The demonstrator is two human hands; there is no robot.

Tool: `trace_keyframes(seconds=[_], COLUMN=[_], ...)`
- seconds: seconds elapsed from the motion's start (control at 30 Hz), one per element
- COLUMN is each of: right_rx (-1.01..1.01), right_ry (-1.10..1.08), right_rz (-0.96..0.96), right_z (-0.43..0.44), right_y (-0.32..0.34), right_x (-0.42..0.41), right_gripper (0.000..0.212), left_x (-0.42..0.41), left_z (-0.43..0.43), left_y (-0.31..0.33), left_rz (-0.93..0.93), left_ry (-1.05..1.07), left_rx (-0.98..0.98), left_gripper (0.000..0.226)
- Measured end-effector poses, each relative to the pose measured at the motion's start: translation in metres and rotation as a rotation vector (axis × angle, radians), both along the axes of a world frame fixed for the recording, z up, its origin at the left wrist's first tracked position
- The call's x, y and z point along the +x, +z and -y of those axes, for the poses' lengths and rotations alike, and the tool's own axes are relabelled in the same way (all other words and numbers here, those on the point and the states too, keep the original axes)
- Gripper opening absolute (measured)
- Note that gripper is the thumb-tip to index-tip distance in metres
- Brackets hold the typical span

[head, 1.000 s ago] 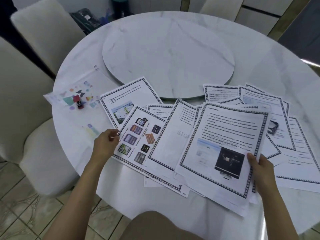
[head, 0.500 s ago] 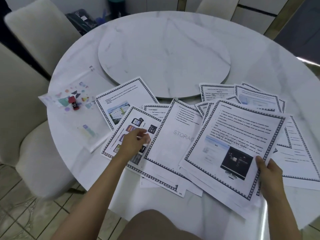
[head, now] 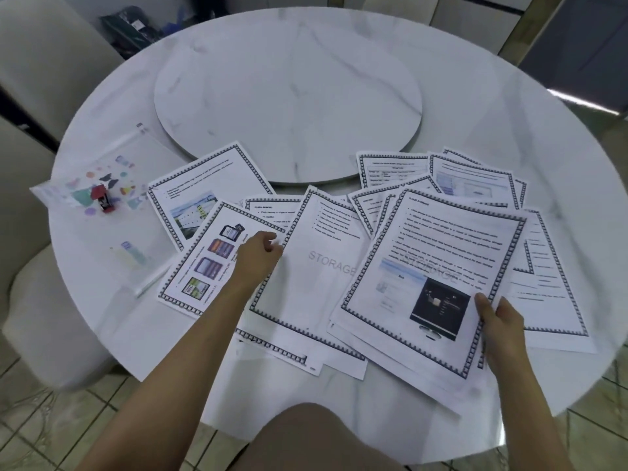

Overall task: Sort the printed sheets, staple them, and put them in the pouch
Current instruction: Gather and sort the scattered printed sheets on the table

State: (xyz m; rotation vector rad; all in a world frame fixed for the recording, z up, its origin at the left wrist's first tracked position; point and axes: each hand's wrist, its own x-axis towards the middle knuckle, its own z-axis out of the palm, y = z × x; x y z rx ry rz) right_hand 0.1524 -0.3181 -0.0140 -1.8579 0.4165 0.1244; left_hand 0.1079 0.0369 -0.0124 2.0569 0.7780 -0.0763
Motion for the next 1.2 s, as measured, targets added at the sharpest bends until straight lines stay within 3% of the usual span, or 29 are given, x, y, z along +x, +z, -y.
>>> trace_keyframes(seconds=[0.1, 0.2, 0.37, 0.5, 0.67, 0.83, 1.0, 1.13, 1.2], right_rx=[0.012, 0.013, 0.044, 0.103, 0.144, 0.175, 0.173, 0.212, 0.229], right_ry=[0.052, 0.097, 0.149, 0.261, 0.451, 0.602, 0.607, 0.498, 0.470], right_rz=[-0.011, -0.021, -0.047, -0.038, -0.076, -0.094, -0.052, -0.052, -0.063], right_z=[-0.002, -0.004, -0.010, -0.032, -0.075, -0.118, -0.132, -0.140, -0.150], right_y=[-0.003, -0.004, -0.002, -0.003, -0.012, -0.015, -0.014, -0.011, -0.007], right_x=[0.002, 0.006, 0.017, 0.021, 0.012, -0.008, -0.015, -0.020, -0.024], right_gripper=[0.034, 0.034, 0.030, 0.022, 0.016, 0.029, 0.018, 0.031, 0.053], left_x=[0.003, 0.000, -0.020, -0.042, -0.063, -0.075, -0.081, -0.079, -0.079], left_z=[0.011, 0.021, 0.020, 0.018, 0.026, 0.032, 0.014, -0.002, -0.014], left_y=[0.000, 0.000, -0.001, -0.005, -0.007, 0.001, 0.012, 0.039, 0.047], left_rz=[-0.057, -0.041, 0.079, 0.110, 0.159, 0.253, 0.309, 0.393, 0.415], left_ry=[-0.046, -0.065, 0.024, 0.132, 0.248, 0.191, 0.100, -0.022, -0.037], left_rx=[0.021, 0.101, 0.095, -0.032, -0.172, -0.260, -0.240, -0.301, -0.396], left_gripper=[0.017, 0.041, 0.033, 0.027, 0.046, 0.036, 0.038, 0.025, 0.022])
